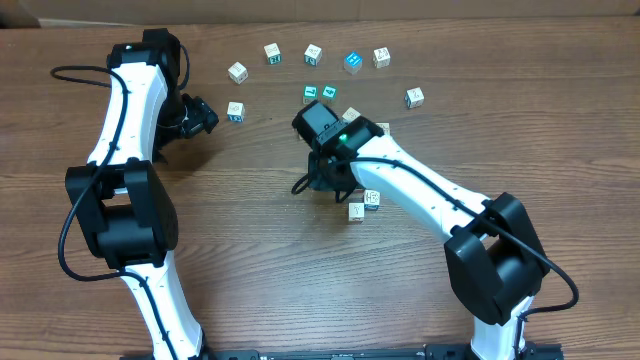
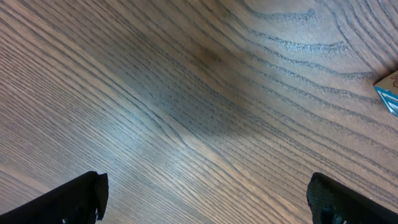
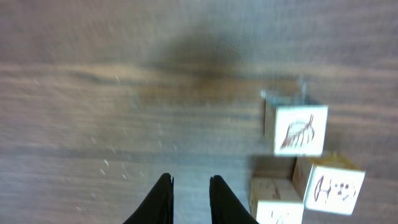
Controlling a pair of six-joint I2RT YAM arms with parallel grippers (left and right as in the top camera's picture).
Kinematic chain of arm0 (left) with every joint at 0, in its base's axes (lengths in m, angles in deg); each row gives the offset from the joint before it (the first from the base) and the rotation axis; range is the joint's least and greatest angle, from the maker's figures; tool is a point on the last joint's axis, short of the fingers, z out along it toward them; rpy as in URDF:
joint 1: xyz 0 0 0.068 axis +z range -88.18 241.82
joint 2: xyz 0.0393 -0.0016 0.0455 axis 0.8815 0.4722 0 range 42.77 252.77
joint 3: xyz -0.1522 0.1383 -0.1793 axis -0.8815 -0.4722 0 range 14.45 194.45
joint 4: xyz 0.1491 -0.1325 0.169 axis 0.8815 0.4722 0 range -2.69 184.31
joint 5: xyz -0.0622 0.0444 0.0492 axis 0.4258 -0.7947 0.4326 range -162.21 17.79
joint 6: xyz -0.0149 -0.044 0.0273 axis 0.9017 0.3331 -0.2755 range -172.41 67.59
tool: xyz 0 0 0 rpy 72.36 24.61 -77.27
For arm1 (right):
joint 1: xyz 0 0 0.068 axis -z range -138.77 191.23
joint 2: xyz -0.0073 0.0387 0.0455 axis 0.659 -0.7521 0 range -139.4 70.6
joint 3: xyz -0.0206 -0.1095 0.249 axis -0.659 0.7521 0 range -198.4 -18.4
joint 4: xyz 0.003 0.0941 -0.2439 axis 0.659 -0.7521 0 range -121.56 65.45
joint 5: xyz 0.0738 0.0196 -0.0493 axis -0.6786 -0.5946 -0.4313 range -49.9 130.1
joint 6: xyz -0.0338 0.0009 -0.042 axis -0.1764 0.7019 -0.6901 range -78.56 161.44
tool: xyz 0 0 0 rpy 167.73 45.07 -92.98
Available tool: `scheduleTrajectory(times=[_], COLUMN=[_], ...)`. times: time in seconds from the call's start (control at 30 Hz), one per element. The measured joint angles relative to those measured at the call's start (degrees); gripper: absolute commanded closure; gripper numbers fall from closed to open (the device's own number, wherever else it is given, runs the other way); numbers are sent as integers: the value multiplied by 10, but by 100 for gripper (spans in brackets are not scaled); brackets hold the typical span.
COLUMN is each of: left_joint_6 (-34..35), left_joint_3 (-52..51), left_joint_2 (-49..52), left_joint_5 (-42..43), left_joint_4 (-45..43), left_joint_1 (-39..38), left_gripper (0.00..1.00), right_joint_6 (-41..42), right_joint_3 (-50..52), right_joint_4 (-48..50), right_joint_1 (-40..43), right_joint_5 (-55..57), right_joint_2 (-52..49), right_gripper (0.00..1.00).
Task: Form a circle
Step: 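Move the right gripper up toward the arc's upper right blocks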
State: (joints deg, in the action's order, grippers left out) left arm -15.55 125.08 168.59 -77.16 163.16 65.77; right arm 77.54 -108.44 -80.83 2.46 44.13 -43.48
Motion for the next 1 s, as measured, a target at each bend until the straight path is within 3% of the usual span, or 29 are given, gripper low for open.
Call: scheduleTrajectory(times=[0.13,0.4,1.0], left_joint_6=[0,0,0], left_joint_3=[0,0,0], left_joint_2=[0,0,0], left_joint_5=[0,0,0], left_joint_4=[0,0,0], left_joint_1=[0,0,0], left_gripper=[0,1,1], right_joint_6=[-2,-10,-16], right_joint_3=[-2,-2,-2], right_joint_4=[15,57,62], right_joint_1=[33,103,101], right_joint_5=[4,7,3], right_joint_2=[0,0,-57], right_gripper=[96,96,96])
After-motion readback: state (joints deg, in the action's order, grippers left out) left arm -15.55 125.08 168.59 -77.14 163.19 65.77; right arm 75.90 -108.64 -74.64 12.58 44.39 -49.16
